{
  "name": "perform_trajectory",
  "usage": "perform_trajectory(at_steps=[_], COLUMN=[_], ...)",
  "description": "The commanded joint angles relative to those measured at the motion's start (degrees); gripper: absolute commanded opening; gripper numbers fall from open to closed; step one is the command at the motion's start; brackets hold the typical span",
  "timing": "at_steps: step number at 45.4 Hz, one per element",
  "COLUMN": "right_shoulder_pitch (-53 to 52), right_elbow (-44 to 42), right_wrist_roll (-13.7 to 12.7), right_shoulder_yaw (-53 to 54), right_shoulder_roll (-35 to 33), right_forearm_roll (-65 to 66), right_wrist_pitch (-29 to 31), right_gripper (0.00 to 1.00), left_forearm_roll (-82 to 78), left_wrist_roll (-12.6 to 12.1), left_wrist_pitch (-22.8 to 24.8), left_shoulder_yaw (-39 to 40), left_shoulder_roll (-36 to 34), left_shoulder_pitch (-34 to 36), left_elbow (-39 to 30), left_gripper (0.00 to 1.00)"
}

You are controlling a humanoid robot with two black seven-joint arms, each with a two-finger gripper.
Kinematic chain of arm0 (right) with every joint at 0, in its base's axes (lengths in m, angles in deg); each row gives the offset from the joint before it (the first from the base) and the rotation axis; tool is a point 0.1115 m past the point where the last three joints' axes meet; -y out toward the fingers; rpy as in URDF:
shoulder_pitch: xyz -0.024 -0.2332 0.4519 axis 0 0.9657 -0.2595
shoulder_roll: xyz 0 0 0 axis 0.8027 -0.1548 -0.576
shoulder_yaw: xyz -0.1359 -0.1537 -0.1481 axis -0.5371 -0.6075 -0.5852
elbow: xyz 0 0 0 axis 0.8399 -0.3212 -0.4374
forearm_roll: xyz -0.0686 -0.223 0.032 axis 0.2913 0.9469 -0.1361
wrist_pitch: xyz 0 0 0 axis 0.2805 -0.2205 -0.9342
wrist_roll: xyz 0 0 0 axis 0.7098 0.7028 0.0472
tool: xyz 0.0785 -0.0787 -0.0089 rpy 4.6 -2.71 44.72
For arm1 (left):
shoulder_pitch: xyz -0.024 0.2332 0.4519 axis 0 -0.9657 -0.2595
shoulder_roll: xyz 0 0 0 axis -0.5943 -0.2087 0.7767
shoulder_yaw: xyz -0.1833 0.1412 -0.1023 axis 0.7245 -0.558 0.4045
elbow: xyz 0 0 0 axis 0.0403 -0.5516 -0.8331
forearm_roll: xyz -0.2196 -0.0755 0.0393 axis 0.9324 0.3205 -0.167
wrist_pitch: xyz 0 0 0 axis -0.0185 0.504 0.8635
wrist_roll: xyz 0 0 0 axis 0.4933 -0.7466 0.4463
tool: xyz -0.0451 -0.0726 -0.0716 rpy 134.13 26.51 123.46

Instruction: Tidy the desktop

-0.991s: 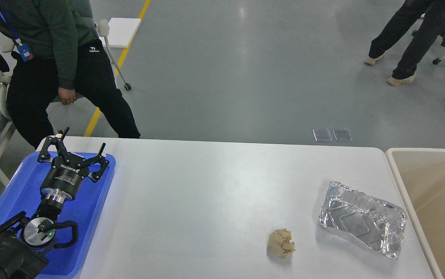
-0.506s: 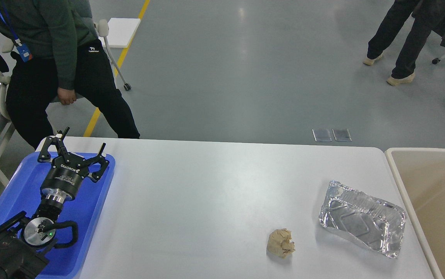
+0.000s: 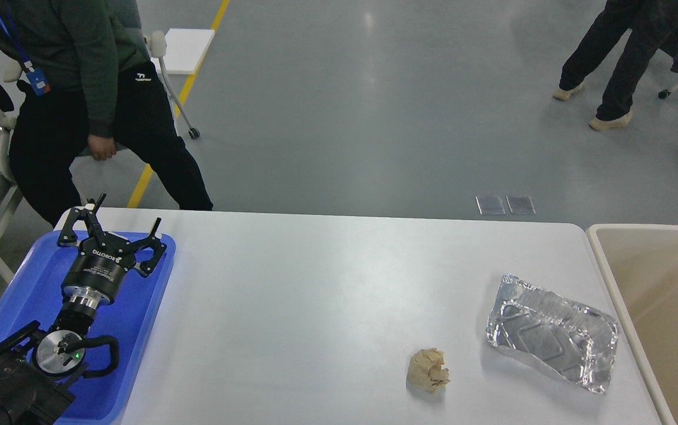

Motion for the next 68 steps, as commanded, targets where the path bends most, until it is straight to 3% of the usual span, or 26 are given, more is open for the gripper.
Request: perform_trajectory(at_steps=[1,11,35,45,57,68], right_shoulder_pitch=[-13.95,-25.38,-44.98,-50.17,-56.68,-61.77], right_elbow=[6.34,6.25,10.46,13.98,20.75,29.09], right_wrist_roll=[0.01,0.01,-0.08,-0.08,-0.08,-0.08], right_shoulder_yaw=[-7.06,-15.59,-24.82,-24.91,-24.3,-23.95], right_shoulder_roll=[-4.37,1.25,19.45,22.7,23.49,24.02], right_forearm_roll=[7.35,7.44,7.18,7.26,7.35,7.35], right_wrist_pitch=[0.08,1.4,13.7,18.89,30.22,32.25], right_gripper=[1.0,1.0,1.0,1.0,1.0,1.0], left_forearm_roll=[0.0,0.0,0.0,0.0,0.0,0.0], left_wrist_roll=[0.01,0.01,0.01,0.01,0.01,0.01], left_wrist_pitch=[0.0,0.0,0.0,0.0,0.0,0.0], left_shoulder_yaw=[0.0,0.0,0.0,0.0,0.0,0.0], left_shoulder_roll=[-0.01,0.08,-0.01,0.0,-0.01,-0.01], left_shoulder_pitch=[0.09,0.0,0.0,0.0,0.0,0.0], left_elbow=[-0.01,-0.01,-0.01,0.08,0.08,0.08], left_gripper=[0.99,0.99,0.99,0.99,0.99,0.99])
